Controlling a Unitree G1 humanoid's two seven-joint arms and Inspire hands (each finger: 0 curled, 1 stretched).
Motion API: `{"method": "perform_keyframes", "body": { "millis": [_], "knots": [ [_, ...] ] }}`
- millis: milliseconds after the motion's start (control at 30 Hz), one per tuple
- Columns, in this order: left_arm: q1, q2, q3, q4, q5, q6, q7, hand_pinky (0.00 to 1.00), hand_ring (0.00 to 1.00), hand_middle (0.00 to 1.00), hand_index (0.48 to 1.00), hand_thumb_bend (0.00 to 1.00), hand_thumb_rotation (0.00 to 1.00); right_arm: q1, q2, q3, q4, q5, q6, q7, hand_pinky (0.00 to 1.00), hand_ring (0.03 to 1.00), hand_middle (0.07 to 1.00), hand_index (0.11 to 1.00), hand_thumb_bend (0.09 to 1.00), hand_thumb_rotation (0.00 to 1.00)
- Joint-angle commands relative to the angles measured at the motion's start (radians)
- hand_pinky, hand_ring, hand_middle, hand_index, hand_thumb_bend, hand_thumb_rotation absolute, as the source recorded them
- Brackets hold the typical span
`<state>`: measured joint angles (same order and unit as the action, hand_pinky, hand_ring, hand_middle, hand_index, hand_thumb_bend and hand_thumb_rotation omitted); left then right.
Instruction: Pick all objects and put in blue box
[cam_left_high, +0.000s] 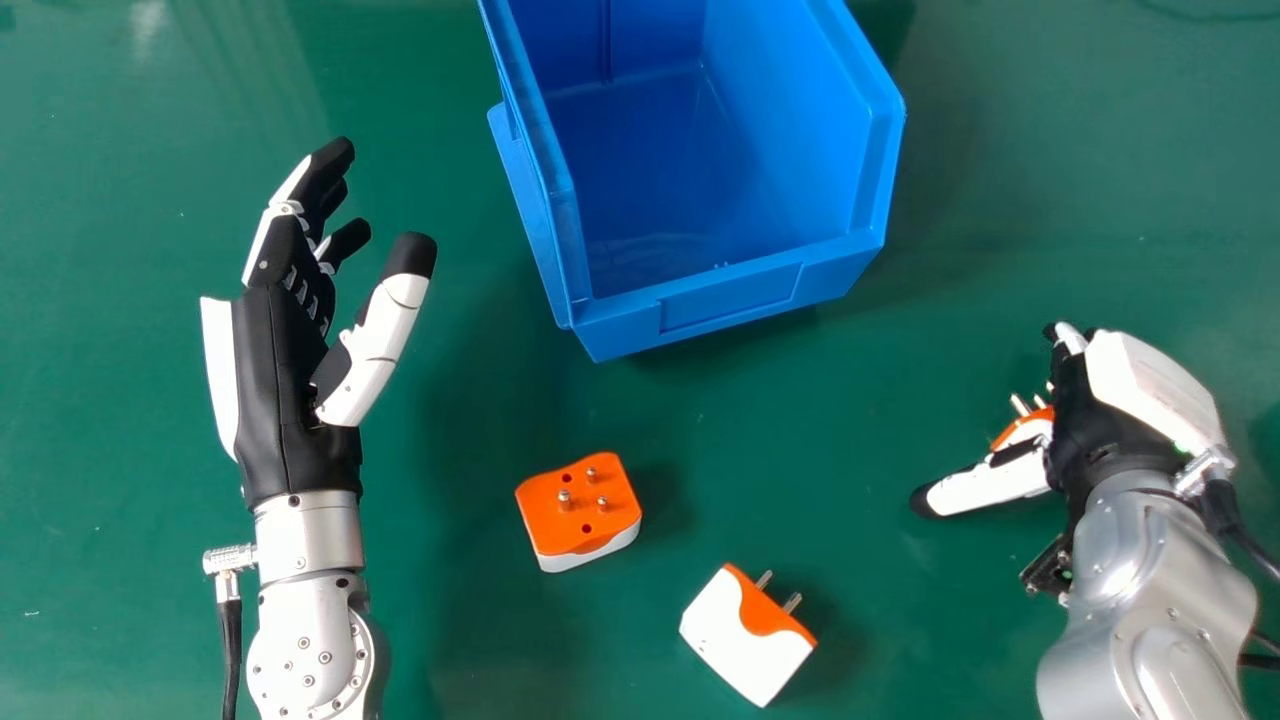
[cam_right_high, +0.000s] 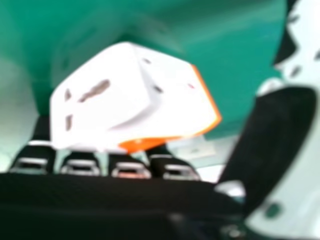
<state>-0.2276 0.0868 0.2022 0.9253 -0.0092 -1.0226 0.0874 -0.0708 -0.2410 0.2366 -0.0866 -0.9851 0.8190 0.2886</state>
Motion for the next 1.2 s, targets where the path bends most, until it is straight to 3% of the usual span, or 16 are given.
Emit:
{"method": "perform_keyframes", "body": {
  "millis": [0,200,333,567,667,867,933,967,1033,1067,1167],
  "knots": [
    [-0.001,0.000,-0.004,-0.022,0.002,-0.012,-0.002,0.84,0.90,0.88,0.809,0.77,0.55,-0.003,-0.017,0.007,-0.004,0.004,0.008,-0.002,0.83,0.982,0.988,0.928,0.947,0.23],
    [-0.001,0.001,-0.001,-0.018,-0.009,-0.011,-0.011,0.84,0.90,0.88,0.809,0.76,0.55,-0.005,-0.019,0.007,0.003,0.019,0.011,-0.014,0.81,0.973,0.981,0.924,0.950,0.22],
    [-0.003,0.003,0.000,-0.013,0.010,-0.018,0.009,0.83,0.89,0.88,0.807,0.76,0.55,-0.007,-0.022,0.002,0.001,0.030,0.021,-0.009,0.80,0.972,0.980,0.922,0.954,0.19],
    [-0.006,-0.001,-0.002,-0.013,0.002,-0.012,0.002,0.83,0.89,0.88,0.806,0.76,0.55,-0.025,-0.060,0.044,-0.001,0.012,0.072,0.068,0.79,0.974,0.981,0.920,0.944,0.13],
    [-0.007,0.001,-0.002,-0.009,0.007,-0.017,0.005,0.83,0.89,0.88,0.806,0.76,0.55,-0.031,-0.065,0.060,-0.008,-0.001,0.094,0.084,0.77,0.970,0.981,0.915,0.918,0.09],
    [-0.006,-0.001,0.000,-0.010,0.003,-0.015,0.004,0.83,0.89,0.88,0.806,0.75,0.54,-0.024,-0.070,0.074,-0.006,-0.003,0.089,0.052,0.61,0.914,0.957,0.886,0.873,0.04],
    [-0.006,-0.001,0.001,-0.010,0.003,-0.015,0.005,0.83,0.89,0.88,0.807,0.75,0.54,-0.023,-0.071,0.072,-0.003,0.008,0.082,0.037,0.49,0.809,0.930,0.865,0.849,0.02],
    [-0.006,0.000,0.001,-0.009,0.004,-0.016,0.006,0.83,0.89,0.88,0.806,0.76,0.55,-0.021,-0.071,0.071,-0.002,0.012,0.076,0.028,0.41,0.694,0.899,0.851,0.831,0.01],
    [-0.007,0.003,0.000,-0.008,0.009,-0.020,0.008,0.83,0.89,0.88,0.806,0.76,0.55,-0.015,-0.070,0.065,-0.002,0.025,0.063,0.008,0.37,0.637,0.882,0.844,0.822,0.01],
    [-0.007,0.003,0.000,-0.008,0.011,-0.020,0.010,0.83,0.89,0.88,0.807,0.76,0.55,-0.009,-0.065,0.056,-0.007,0.036,0.052,-0.008,0.33,0.598,0.820,0.834,0.762,0.01],
    [-0.006,0.002,0.000,-0.008,0.002,-0.019,0.001,0.83,0.89,0.88,0.807,0.75,0.55,0.008,-0.057,0.037,-0.018,0.064,0.023,-0.049,0.26,0.542,0.699,0.803,0.679,0.00]
  ]
}}
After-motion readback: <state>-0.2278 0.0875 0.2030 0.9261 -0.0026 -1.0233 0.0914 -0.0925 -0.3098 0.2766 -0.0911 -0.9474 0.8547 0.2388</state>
